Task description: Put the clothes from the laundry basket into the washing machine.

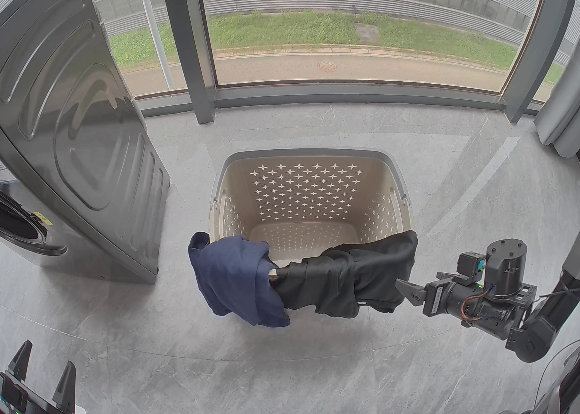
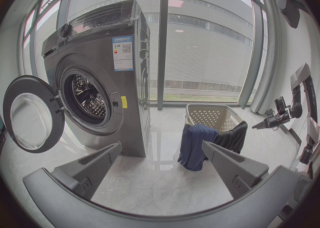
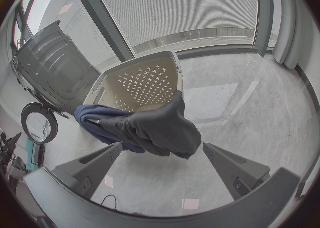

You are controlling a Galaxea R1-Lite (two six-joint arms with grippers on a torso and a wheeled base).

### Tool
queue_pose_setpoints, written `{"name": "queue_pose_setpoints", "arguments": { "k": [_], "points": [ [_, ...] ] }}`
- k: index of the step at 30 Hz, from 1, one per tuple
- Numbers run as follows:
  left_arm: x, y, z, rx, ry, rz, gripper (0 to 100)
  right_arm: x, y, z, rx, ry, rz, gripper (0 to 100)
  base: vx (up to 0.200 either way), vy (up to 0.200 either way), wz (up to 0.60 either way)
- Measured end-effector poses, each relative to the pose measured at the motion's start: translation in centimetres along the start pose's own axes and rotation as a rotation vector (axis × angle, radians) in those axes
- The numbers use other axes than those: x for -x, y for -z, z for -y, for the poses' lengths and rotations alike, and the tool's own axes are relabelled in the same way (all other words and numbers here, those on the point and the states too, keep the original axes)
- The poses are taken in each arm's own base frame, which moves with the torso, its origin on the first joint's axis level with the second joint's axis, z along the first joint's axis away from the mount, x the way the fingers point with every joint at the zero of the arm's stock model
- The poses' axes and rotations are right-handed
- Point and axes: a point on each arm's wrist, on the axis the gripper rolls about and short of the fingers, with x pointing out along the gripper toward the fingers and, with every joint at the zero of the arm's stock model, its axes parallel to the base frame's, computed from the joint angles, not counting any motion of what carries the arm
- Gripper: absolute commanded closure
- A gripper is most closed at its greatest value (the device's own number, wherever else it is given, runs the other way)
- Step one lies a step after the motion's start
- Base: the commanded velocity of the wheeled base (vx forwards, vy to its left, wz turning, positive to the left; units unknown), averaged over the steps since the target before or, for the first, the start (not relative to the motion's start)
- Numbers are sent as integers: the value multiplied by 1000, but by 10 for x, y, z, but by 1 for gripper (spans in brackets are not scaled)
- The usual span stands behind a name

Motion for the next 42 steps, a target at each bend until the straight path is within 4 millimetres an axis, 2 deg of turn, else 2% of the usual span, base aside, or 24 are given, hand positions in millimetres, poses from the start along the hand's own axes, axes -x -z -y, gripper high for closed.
{"name": "queue_pose_setpoints", "arguments": {
  "k": [12, 22, 23, 34, 42],
  "points": [
    [0, 0, 0, 0, 0, 0, 0, -40, 10, -5, 9, -4, -3, 0, 0, 0, 0],
    [0, 0, 0, 0, 0, 0, 0, -61, 10, -6, 8, 8, 9, 0, 0, 0, 0],
    [0, 0, 0, 0, 0, 0, 0, -62, 9, -6, 8, 8, 12, 100, 0, 0, 0],
    [0, 0, 0, 0, 0, 0, 0, -67, 9, -9, 8, 3, 17, 100, 0, 0, 0],
    [0, 0, 0, 0, 0, 0, 0, -56, 14, -13, 16, -9, -4, 100, 0, 0, 0]
  ]
}}
